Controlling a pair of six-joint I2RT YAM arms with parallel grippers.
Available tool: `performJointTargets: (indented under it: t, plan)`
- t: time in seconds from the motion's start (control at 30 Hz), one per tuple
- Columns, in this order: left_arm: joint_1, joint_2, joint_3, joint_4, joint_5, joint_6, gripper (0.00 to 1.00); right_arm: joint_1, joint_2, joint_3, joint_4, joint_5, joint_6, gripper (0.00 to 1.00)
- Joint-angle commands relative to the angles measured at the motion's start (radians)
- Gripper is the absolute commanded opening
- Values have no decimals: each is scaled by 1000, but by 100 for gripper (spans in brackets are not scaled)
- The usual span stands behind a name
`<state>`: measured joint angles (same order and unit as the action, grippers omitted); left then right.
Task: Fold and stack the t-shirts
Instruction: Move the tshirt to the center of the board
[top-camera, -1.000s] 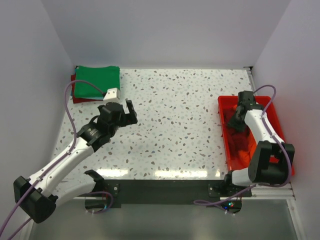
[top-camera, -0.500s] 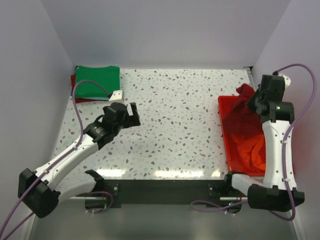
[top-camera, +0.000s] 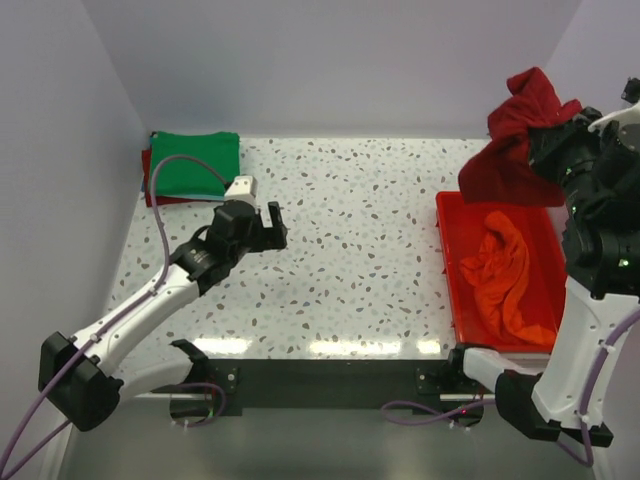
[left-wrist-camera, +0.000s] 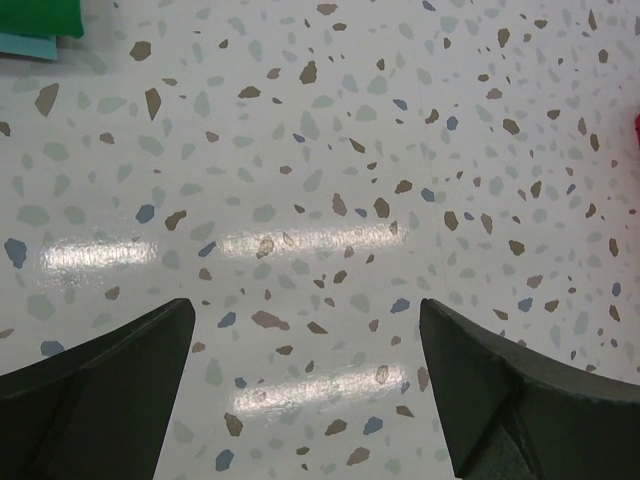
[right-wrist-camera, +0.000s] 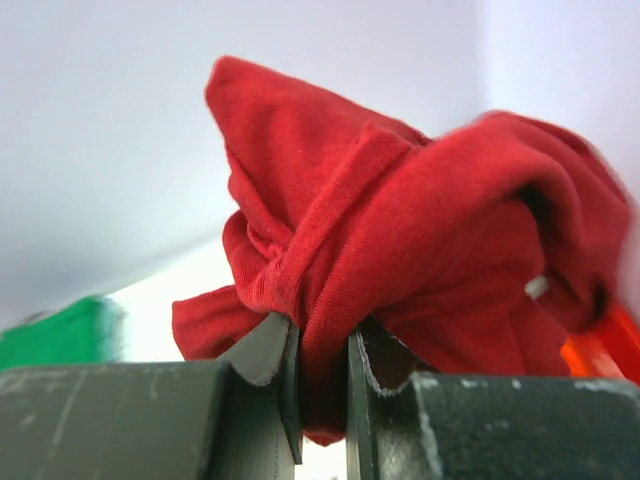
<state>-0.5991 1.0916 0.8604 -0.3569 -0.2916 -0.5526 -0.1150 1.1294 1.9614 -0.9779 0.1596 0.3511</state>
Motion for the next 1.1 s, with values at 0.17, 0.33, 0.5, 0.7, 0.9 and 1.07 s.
performJointTargets:
  t: [0.17, 0.33, 0.5, 0.7, 0.9, 1.07]
  plan:
    - [-5, -108, 8, -5, -26, -6, 100, 260, 167, 154, 147, -303, 49, 0]
    - [-7, -167, -1, -56, -67, -33, 100, 500, 216, 111, 130, -201, 60, 0]
    - [-7, -229, -6, -119, -132, -72, 100, 626, 193, -83, 165, -83, 156, 6]
    - [-7, -262, -24, -188, -152, -90, 98, 620, 194, -386, 88, 98, 218, 89]
    - [-7, -207, -84, -180, -51, -67, 95, 623, 144, -699, 221, -52, 258, 86]
    - [-7, -108, -161, -51, 101, -127, 94, 624, 126, -898, 288, -158, 299, 78]
